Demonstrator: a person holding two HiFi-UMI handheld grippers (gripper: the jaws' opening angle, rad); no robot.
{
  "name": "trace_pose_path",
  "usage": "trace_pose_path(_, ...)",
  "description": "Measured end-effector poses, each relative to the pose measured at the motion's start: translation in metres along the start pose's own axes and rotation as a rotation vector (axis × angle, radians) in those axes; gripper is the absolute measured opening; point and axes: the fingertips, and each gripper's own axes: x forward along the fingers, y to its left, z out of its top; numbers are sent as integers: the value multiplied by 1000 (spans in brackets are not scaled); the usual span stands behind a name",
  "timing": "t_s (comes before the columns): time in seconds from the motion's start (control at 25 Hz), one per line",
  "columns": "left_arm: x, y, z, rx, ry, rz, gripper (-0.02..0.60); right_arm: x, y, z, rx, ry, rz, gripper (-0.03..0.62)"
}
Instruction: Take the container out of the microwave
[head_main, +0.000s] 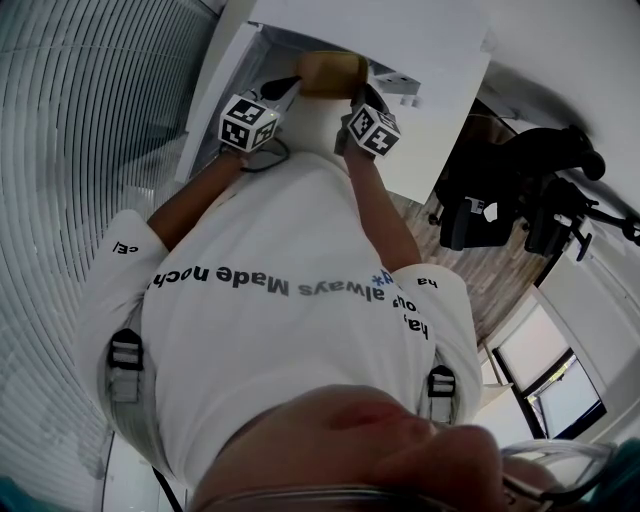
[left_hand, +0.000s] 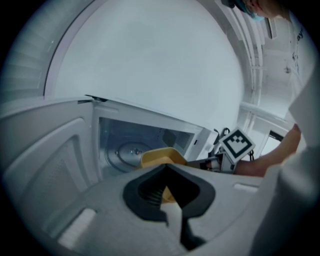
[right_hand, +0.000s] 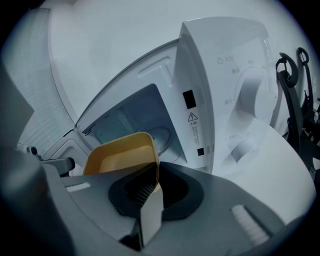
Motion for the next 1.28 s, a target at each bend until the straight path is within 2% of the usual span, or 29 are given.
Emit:
trace_pose_path(0.72, 9, -11, -2, 15, 16, -28, 3, -26, -32, -25, 36, 30, -26, 18)
trace_pose_path(1.28, 11, -14, -1, 12, 22, -35, 3, -40, -67, -42, 70, 52, -97, 18)
